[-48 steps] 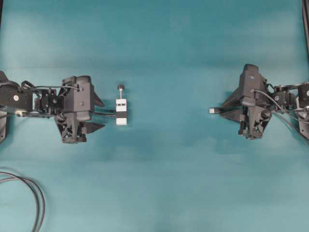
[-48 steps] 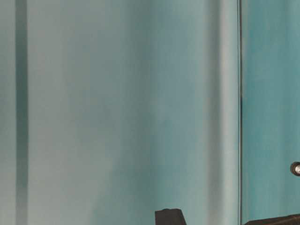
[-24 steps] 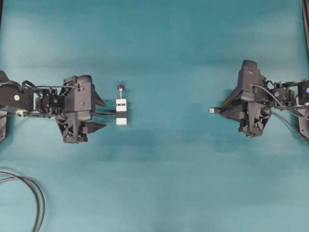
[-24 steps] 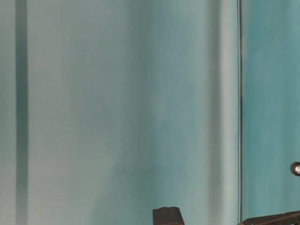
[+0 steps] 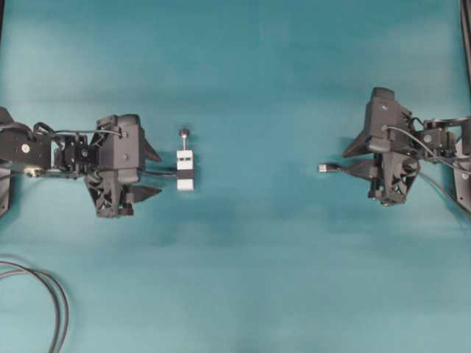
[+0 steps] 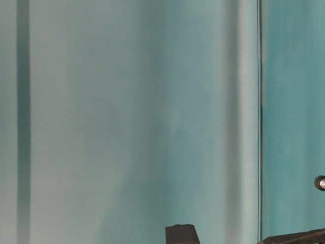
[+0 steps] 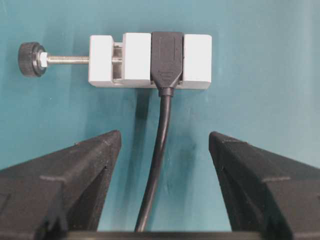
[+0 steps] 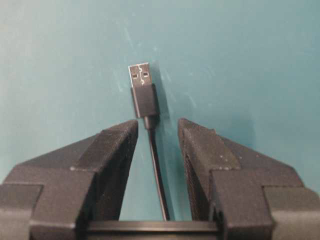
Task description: Insert the USB cable into the female connector supported by the left arm.
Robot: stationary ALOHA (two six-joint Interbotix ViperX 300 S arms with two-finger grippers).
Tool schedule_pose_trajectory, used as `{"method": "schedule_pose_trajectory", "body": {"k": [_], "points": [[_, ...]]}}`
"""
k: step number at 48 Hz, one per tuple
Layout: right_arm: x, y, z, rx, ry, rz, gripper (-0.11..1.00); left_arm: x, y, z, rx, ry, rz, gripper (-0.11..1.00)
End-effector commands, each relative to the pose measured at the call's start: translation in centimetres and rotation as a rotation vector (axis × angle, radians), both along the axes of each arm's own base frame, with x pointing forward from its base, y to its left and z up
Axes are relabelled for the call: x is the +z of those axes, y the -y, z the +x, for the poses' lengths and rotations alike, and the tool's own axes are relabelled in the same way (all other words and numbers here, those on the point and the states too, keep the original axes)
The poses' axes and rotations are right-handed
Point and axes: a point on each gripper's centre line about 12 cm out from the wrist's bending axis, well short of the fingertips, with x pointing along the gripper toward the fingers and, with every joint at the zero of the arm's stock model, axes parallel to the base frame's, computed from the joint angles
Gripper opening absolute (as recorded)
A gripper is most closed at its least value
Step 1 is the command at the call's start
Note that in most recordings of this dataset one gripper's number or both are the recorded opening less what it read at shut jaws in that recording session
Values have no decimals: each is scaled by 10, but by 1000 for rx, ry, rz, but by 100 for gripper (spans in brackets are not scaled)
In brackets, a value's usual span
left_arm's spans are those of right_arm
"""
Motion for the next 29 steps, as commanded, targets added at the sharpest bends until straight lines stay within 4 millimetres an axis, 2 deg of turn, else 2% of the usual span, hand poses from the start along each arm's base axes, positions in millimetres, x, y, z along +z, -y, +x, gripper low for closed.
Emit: {"method": "schedule_pose_trajectory", "body": {"k": [1,18,29], "points": [[9,2,5,-4,35,-5,42,5,-1,4,-8,23,9,81],[14,2,11,-1,76,-11,42,0,-1,7,-7,14,8,81],[5,3,14,-4,56,-8,42,0,-1,7,-8,14,8,81]]}}
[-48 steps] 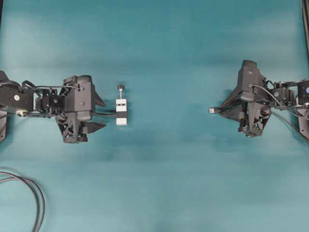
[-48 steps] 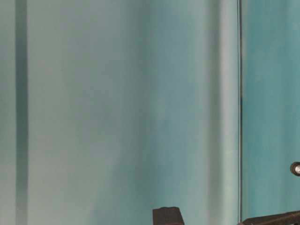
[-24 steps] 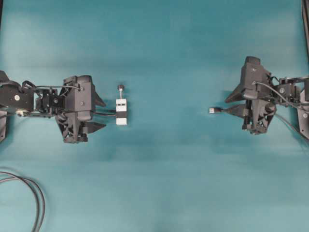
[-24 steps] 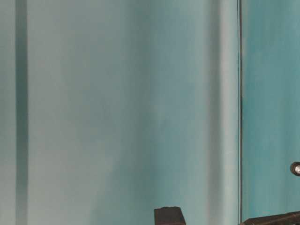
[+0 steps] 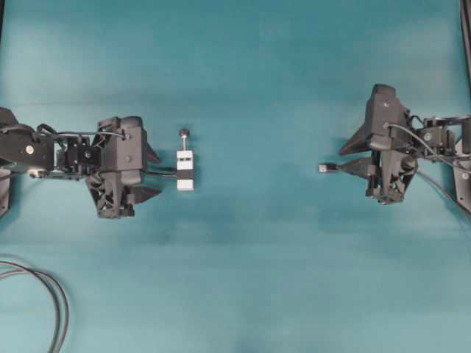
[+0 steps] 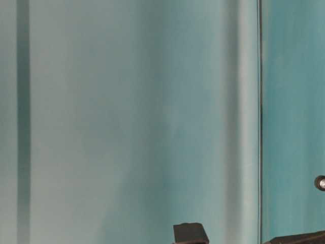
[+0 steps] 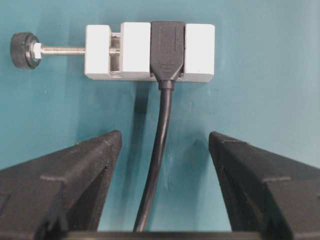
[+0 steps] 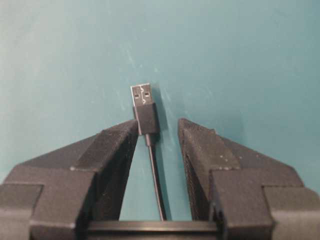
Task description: Insert the USB cable into the female connector supported by the left arm.
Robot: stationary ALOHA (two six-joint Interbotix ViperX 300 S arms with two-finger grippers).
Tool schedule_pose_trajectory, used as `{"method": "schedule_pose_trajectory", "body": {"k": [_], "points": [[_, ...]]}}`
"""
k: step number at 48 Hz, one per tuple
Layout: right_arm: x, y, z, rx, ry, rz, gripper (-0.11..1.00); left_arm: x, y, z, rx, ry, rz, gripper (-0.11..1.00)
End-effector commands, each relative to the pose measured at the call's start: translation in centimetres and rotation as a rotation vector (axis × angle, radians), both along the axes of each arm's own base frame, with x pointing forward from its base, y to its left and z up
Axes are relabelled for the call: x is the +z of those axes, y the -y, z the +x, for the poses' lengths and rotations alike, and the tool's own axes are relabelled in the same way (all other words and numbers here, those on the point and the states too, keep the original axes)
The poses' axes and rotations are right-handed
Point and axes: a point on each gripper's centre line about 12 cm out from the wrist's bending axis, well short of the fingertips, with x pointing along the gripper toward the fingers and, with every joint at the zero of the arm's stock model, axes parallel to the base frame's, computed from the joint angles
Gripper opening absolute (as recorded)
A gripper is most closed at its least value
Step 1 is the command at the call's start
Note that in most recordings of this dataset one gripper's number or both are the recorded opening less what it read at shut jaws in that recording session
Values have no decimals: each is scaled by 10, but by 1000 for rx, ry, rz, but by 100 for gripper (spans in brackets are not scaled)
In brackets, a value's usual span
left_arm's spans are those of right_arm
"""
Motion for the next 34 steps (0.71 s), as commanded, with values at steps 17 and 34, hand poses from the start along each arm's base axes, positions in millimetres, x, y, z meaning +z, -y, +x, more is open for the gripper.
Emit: {"method": "schedule_pose_trajectory", "body": {"k": [17,34], "points": [[-8,-3,13,17,0,1,42,6,-1,6,-8,26,9,81],[-9,-13,12,52,-4,6,42,7,-1,6,-6,27,9,81]]}}
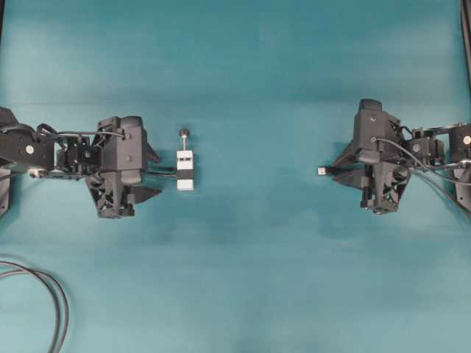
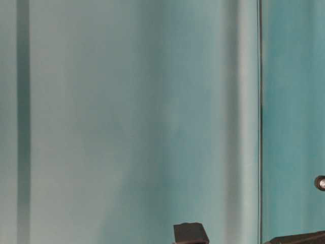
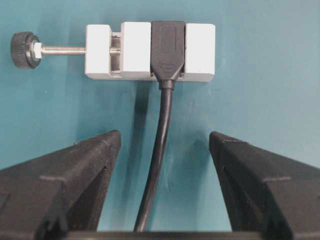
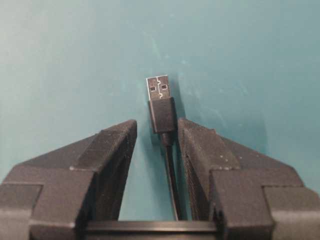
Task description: Insert the USB cable into the female connector supported by the left arm.
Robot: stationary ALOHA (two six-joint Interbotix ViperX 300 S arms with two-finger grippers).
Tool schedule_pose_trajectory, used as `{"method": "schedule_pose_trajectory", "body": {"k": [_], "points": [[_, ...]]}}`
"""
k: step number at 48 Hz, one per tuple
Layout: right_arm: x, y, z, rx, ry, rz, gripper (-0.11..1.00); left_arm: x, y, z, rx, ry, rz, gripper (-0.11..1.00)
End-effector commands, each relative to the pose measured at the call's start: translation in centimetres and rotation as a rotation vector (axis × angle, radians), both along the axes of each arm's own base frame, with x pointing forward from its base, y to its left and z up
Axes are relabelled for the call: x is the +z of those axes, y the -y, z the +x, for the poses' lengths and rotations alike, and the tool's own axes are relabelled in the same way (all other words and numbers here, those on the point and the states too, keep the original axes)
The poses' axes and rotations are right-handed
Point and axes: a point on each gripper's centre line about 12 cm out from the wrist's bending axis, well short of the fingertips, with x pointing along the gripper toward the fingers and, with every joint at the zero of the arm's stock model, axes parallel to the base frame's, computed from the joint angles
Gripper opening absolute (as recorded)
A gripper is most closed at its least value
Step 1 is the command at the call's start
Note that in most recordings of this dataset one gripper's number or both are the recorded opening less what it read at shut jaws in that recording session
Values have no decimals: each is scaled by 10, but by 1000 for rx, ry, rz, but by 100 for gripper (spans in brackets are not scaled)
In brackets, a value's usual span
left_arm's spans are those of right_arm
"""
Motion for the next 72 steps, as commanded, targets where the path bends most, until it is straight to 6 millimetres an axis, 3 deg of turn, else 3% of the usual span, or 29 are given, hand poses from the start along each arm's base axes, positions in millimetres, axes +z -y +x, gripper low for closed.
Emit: {"method": "schedule_pose_trajectory", "body": {"k": [1,14,30,37,42,59,62,72], "points": [[4,0,4,2,21,-3,42,6,-1,6,-9,26,9,81],[-2,2,4,-2,0,-3,42,7,-1,7,-9,33,10,81],[-18,3,18,-6,-46,2,41,7,-1,7,-9,27,9,81],[-20,1,14,1,-66,3,38,6,-1,6,-12,24,11,81],[-19,-1,16,15,-68,-2,29,6,-2,6,-7,27,12,81],[5,0,57,68,-5,-45,27,6,-6,5,2,27,16,81],[11,3,65,59,-12,-46,19,6,-7,5,2,28,16,81],[31,7,92,65,-34,-66,19,4,-7,10,2,54,19,81]]}}
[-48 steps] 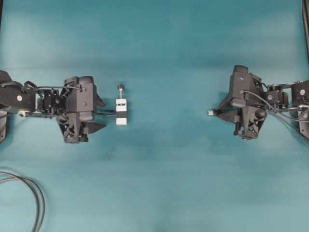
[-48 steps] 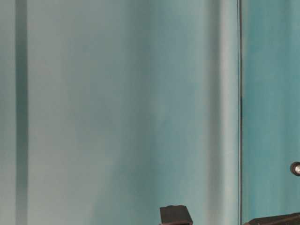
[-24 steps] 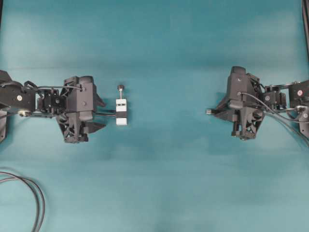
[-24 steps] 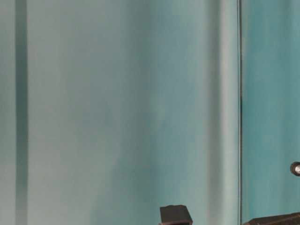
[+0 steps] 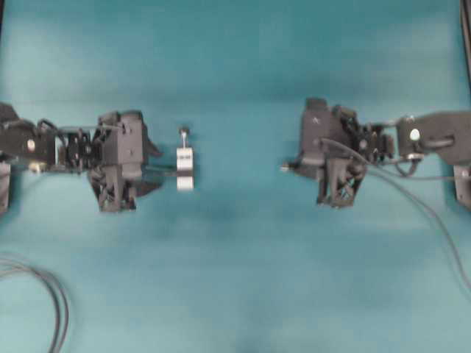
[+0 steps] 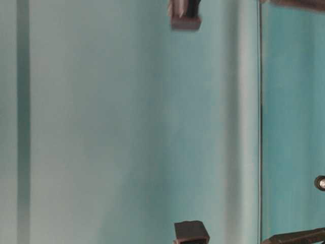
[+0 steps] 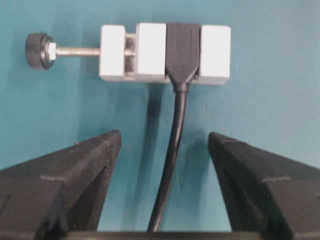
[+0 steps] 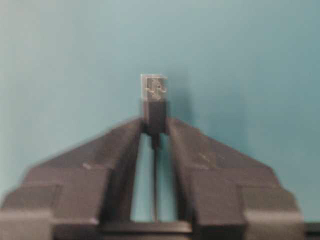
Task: Insert the USB cable into the female connector supported by the left arm.
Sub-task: 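Carry the USB plug with the right gripper toward the clamped connector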
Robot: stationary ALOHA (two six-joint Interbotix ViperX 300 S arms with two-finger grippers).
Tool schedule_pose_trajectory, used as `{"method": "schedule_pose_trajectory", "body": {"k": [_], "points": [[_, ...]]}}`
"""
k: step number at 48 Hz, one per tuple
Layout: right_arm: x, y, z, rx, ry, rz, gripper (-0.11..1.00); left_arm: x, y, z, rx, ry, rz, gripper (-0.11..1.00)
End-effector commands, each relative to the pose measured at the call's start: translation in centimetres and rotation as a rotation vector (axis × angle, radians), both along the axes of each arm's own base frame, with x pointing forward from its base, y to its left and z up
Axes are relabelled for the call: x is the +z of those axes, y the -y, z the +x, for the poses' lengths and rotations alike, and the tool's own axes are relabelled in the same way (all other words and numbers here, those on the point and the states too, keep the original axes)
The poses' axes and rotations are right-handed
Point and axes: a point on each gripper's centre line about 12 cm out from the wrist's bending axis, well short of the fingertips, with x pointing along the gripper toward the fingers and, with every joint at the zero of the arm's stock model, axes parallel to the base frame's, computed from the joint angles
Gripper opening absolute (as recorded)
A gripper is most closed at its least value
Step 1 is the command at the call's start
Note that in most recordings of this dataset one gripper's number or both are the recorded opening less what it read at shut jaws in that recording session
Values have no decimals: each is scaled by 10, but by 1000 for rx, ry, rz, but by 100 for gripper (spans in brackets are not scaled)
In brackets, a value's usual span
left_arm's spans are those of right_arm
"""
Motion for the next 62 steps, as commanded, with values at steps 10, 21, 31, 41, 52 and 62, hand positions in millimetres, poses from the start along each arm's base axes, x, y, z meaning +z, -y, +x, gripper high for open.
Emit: {"method": "schedule_pose_trajectory", "body": {"k": [10,21,31,41,52,62], "points": [[24,2,25,7,61,-14,19,5,-1,11,-9,99,16,81],[33,2,41,6,29,-16,19,0,-1,12,-10,99,18,81],[33,-9,63,31,-78,-21,19,-1,-1,11,-10,94,18,81],[35,-17,85,50,-112,-24,19,-2,-1,10,-9,91,16,81],[36,-17,99,51,-102,-25,19,-3,-1,6,-6,133,18,80],[33,-17,109,53,-101,-28,19,-4,-1,3,-1,193,18,77]]}}
